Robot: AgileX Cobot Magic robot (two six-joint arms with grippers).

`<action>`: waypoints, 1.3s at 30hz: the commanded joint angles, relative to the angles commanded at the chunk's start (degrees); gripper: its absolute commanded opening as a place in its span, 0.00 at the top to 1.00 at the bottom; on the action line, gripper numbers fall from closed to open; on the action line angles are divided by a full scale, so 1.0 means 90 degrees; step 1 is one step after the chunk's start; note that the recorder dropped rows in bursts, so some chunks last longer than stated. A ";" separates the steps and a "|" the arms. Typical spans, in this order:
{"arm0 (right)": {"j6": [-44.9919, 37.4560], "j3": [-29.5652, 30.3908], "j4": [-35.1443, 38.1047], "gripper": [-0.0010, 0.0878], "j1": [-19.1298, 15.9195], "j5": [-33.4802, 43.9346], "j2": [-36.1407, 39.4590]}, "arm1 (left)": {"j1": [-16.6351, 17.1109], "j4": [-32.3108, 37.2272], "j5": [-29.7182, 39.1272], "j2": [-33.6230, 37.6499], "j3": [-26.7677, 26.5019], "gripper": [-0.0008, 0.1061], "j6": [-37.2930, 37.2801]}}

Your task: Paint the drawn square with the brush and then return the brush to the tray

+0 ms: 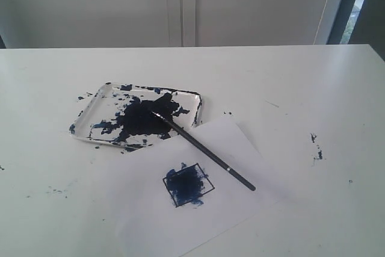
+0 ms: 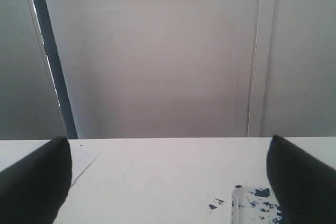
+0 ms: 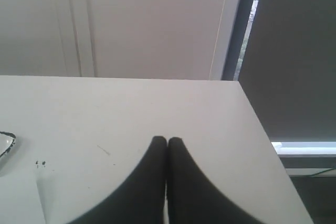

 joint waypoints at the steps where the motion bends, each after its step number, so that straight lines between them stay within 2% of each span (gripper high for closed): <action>1: 0.0000 0.0102 0.0000 0.99 -0.0044 0.0000 -0.0095 | 0.0000 0.0000 0.0012 -0.0096 0.0096 0.01 0.0000; 14: 0.0000 0.1217 0.0011 0.99 -0.0699 0.0000 -0.1152 | 0.0010 0.0000 0.0027 -0.0805 0.0357 0.01 0.0000; 17: 0.0000 0.1478 0.0011 0.99 -0.0865 0.0000 -0.1511 | 0.0185 0.0000 -0.0058 -0.0960 0.0595 0.01 0.0000; 20: 0.0000 0.1741 0.0011 0.99 -0.1131 0.0102 -0.2010 | 0.0523 0.0000 -0.0180 -0.1182 0.1027 0.01 0.0000; 24: 0.0000 0.2076 0.0011 0.99 -0.1432 0.0089 -0.2613 | 0.0726 0.0000 -0.0223 -0.1640 0.1738 0.01 0.0000; 28: 0.0000 0.2247 0.0011 0.99 -0.1444 0.0089 -0.3099 | 0.0750 0.0000 -0.0293 -0.2057 0.2397 0.01 0.0000; 34: 0.0000 0.2375 0.0011 0.99 -0.1452 0.0115 -0.3099 | 0.0754 0.0000 -0.0280 -0.2727 0.3409 0.01 0.0000; 39: 0.0000 0.2375 0.0011 0.99 -0.1452 0.0093 -0.3099 | 0.0754 -0.0001 -0.0138 -0.3025 0.3509 0.01 0.0000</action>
